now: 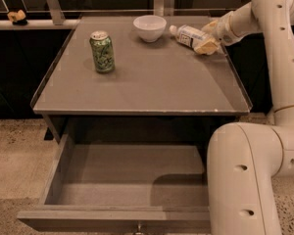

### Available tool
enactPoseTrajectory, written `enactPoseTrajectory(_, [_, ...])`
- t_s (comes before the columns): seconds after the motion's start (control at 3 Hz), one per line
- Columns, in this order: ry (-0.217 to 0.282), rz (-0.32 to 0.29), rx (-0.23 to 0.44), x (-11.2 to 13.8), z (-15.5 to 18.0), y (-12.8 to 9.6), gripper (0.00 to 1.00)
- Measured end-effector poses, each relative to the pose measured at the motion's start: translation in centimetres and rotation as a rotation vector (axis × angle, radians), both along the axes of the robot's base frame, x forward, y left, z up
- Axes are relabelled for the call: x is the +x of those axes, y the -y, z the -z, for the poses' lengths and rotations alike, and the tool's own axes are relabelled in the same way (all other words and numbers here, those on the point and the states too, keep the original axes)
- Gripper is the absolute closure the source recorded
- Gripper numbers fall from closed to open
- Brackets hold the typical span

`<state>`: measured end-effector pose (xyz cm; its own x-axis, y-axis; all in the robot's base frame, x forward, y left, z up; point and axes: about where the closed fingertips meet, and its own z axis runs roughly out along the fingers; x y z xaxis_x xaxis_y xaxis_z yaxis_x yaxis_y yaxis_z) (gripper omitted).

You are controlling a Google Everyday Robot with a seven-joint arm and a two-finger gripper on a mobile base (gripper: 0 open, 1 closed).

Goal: Place blue plastic bottle into top drawer

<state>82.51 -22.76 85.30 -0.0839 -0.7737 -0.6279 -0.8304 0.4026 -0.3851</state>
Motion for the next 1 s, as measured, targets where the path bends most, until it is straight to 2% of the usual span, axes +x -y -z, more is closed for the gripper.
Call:
enactPoseTrajectory(0.33, [0.0, 0.0, 0.0, 0.0, 0.01, 0.0, 0.89])
enactPoseTrajectory(0.67, [0.0, 0.0, 0.0, 0.0, 0.01, -0.01, 1.0])
enactPoseTrajectory(1.0, [0.001, -0.006, 0.01, 0.14, 0.22, -0.33, 1.0])
